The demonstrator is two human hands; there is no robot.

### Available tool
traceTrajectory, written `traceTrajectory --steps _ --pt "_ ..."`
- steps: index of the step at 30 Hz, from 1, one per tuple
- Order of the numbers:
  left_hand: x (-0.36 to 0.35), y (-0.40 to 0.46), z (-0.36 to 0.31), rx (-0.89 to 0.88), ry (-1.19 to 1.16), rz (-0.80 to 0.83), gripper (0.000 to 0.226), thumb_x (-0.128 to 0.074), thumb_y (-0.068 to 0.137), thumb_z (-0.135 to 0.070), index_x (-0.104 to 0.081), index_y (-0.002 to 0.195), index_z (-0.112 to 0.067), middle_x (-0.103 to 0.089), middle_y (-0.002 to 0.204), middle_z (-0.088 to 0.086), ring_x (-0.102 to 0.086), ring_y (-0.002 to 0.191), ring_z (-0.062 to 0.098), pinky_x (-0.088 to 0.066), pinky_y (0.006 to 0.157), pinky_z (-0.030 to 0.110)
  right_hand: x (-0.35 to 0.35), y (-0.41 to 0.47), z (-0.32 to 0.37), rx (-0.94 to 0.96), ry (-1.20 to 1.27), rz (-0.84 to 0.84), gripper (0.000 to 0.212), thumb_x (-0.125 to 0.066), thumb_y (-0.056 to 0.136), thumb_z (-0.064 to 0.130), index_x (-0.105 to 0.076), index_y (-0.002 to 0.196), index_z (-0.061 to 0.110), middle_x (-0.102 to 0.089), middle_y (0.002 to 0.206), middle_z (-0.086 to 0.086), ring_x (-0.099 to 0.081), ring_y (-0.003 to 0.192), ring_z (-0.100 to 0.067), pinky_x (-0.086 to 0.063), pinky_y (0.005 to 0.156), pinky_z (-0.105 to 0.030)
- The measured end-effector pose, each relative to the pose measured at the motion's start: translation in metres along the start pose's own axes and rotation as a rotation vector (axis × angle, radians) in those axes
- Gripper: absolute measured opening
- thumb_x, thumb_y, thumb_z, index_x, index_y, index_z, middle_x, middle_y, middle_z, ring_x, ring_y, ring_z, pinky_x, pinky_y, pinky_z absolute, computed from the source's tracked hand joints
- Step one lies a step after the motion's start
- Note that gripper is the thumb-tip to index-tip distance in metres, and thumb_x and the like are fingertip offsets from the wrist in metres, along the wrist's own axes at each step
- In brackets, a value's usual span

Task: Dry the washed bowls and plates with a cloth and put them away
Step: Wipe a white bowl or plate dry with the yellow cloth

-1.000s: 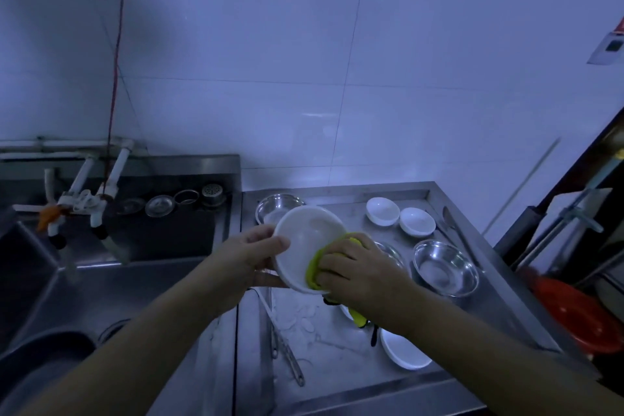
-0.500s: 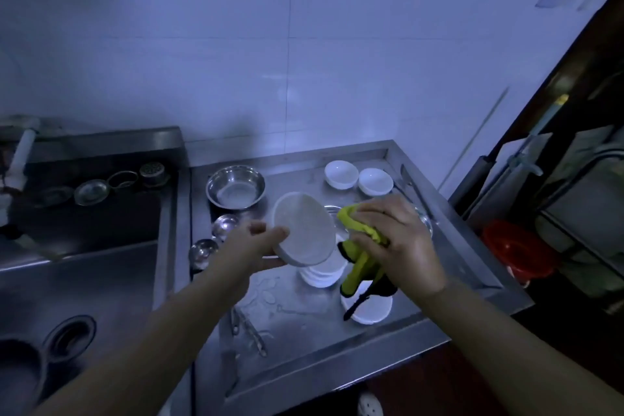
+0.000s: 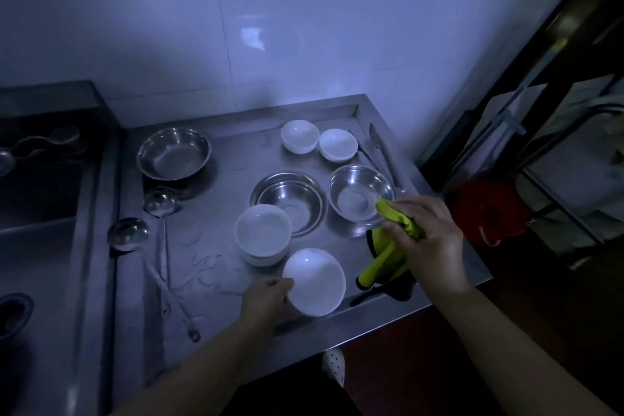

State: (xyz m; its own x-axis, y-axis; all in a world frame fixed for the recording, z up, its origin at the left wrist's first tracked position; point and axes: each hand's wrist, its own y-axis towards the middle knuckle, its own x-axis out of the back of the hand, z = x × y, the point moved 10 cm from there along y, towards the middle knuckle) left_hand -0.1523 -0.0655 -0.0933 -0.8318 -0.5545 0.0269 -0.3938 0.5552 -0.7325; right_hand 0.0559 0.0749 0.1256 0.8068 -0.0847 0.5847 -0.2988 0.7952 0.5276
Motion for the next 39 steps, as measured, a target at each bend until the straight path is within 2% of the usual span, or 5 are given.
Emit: traceTrajectory --steps 8,24,30,35,39 --pt "-0.014 0.032 -0.004 -0.179 0.546 -0.126 0.013 -0.059 0.085 -0.017 -0.069 0.082 -0.010 -0.069 0.083 0.014 -0.064 0.084 0.030 -0.044 0.066 0.029 -0.017 0.001 -0.037 -0.026 0.017 0.079 0.023 -0.078 0.072 0.003 -0.073 0.095 0.009 -0.059 0.095 0.006 -0.053 0.095 -0.006 -0.037 0.089 -0.006" --pt "-0.013 0.028 -0.013 -0.209 0.804 -0.194 0.020 -0.064 0.082 -0.025 -0.049 0.091 -0.016 -0.062 0.080 0.001 -0.062 0.077 0.022 -0.045 0.068 0.030 -0.051 0.046 -0.074 -0.008 0.142 0.177 0.025 -0.079 0.073 0.002 -0.073 0.096 0.010 -0.058 0.097 0.006 -0.054 0.095 -0.009 -0.039 0.092 -0.012" --pt "-0.052 0.022 -0.112 -0.435 0.546 -0.106 0.011 -0.061 0.085 -0.016 -0.053 0.086 -0.023 -0.057 0.076 0.002 -0.058 0.041 0.012 -0.043 0.035 0.021 -0.067 0.075 -0.083 -0.002 0.221 0.221 0.024 -0.073 0.073 0.011 -0.073 0.096 0.017 -0.052 0.100 0.025 -0.054 0.096 -0.006 -0.039 0.091 -0.011" --pt "-0.091 0.099 -0.203 -0.408 0.219 -0.118 0.010 -0.055 0.089 -0.006 -0.054 0.099 -0.007 -0.057 0.077 0.012 -0.058 0.051 0.018 -0.053 0.047 0.026 -0.078 0.114 -0.091 0.046 0.265 0.217 0.022 -0.074 0.074 0.008 -0.073 0.095 0.011 -0.057 0.096 0.012 -0.057 0.095 -0.012 -0.042 0.091 -0.014" --pt "-0.121 0.178 -0.226 -0.264 0.026 -0.105 0.023 -0.048 0.091 -0.002 -0.047 0.068 -0.006 -0.047 0.064 0.013 -0.050 0.052 0.022 -0.049 0.054 0.031 -0.088 0.136 -0.109 0.012 0.317 0.202 0.024 -0.074 0.076 0.011 -0.071 0.097 0.021 -0.057 0.098 0.018 -0.059 0.094 -0.013 -0.045 0.089 -0.020"
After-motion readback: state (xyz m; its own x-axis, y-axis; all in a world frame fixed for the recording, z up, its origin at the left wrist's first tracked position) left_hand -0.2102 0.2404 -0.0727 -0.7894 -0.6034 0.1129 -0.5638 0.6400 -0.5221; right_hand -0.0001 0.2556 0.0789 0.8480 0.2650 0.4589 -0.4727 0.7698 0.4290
